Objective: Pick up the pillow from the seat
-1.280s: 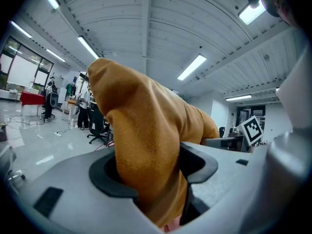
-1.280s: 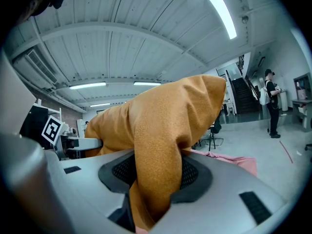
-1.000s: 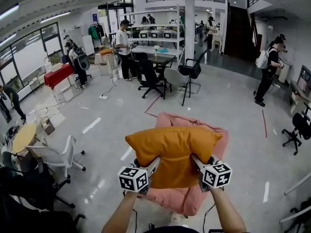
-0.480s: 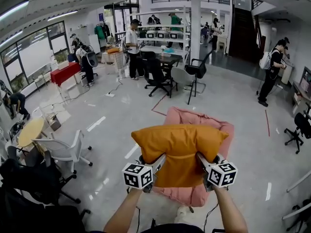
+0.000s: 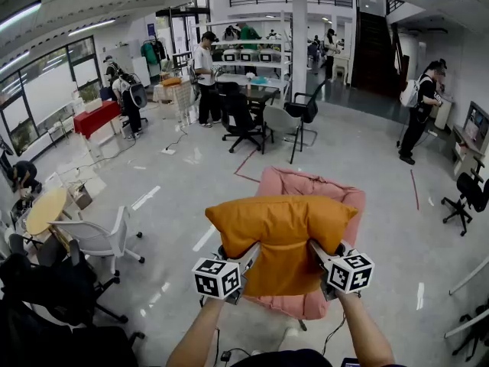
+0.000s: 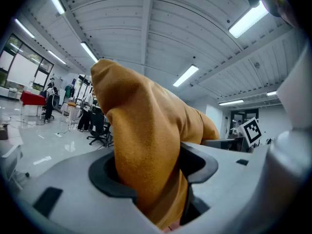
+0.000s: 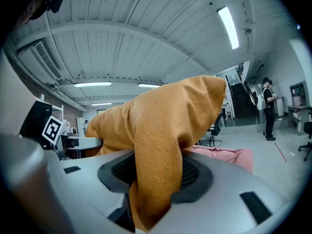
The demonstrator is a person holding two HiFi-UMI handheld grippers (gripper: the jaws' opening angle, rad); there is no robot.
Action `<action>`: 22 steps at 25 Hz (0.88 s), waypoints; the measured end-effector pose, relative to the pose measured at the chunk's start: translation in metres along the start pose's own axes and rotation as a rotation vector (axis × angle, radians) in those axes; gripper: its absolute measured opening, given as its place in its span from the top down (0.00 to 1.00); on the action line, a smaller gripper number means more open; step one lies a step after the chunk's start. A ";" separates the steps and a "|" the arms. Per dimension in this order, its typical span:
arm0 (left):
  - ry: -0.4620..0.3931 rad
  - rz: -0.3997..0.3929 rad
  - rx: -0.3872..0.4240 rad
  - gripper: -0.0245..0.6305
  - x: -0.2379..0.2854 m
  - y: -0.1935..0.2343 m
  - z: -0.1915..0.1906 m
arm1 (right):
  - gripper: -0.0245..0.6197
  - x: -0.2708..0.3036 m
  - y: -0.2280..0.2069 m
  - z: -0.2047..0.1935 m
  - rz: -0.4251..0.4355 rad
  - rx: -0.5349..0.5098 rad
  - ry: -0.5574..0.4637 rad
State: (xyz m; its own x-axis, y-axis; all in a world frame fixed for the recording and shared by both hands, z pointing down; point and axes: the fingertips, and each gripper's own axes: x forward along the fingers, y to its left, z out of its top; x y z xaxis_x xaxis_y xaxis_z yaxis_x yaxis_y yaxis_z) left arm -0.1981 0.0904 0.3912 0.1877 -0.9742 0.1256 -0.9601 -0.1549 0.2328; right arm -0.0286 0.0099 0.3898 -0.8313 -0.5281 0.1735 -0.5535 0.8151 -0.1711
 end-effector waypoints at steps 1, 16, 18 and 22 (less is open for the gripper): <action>-0.001 -0.002 -0.002 0.54 -0.002 -0.001 0.000 | 0.67 -0.001 0.001 0.000 0.002 -0.002 0.002; -0.013 -0.011 0.008 0.54 0.004 -0.013 0.007 | 0.66 -0.010 -0.009 0.007 -0.004 -0.001 -0.019; -0.010 -0.008 0.010 0.54 0.005 -0.018 0.007 | 0.66 -0.014 -0.012 0.006 -0.003 0.005 -0.019; -0.012 -0.008 0.011 0.54 0.011 -0.029 0.007 | 0.66 -0.022 -0.021 0.008 -0.006 0.001 -0.022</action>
State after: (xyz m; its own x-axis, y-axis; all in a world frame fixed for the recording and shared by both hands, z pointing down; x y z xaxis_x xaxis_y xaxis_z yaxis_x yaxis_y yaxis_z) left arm -0.1697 0.0835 0.3794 0.1931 -0.9747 0.1125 -0.9607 -0.1645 0.2236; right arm 0.0012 0.0025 0.3819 -0.8289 -0.5379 0.1535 -0.5584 0.8116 -0.1716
